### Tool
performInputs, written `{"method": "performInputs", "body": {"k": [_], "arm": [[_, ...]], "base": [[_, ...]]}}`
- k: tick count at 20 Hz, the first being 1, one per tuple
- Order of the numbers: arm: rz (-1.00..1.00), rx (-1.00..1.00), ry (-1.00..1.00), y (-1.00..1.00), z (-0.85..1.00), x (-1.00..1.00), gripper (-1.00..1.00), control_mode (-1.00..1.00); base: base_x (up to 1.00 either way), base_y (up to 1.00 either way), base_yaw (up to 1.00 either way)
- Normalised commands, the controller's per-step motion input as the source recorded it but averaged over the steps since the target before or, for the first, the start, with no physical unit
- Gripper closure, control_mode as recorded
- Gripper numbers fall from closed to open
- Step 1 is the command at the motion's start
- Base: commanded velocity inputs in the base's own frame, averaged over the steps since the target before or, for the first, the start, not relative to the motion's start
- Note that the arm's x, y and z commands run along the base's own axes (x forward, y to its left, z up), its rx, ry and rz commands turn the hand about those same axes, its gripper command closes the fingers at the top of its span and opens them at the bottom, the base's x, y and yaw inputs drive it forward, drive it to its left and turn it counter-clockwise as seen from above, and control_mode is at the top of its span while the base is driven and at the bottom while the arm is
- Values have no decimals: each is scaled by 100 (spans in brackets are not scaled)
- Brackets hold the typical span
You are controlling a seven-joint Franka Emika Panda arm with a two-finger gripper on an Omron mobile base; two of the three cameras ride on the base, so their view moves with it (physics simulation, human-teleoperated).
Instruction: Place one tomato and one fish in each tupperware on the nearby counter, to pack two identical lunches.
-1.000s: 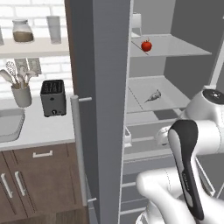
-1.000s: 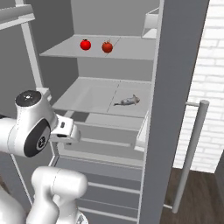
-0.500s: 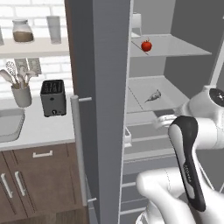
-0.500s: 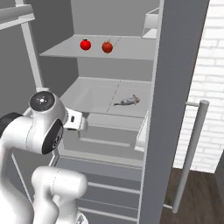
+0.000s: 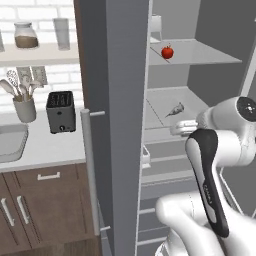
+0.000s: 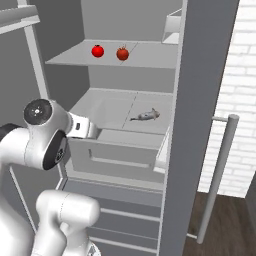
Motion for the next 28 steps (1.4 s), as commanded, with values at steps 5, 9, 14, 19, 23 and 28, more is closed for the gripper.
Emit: {"method": "performInputs", "body": {"k": [5,9,14,19,23,28], "arm": [[-1,0,-5,0,46,1,-100,-100],[0,0,-12,0,46,2,-100,-100],[-3,0,-11,-12,58,5,-100,-100],[-12,-4,-12,-9,48,29,-100,-100],[-5,-7,-6,0,56,33,-100,-100],[-1,-1,0,-15,50,37,-100,-100]], "base": [[0,0,0],[0,0,0],[0,0,0],[0,0,0],[0,0,0],[0,0,0]]}}
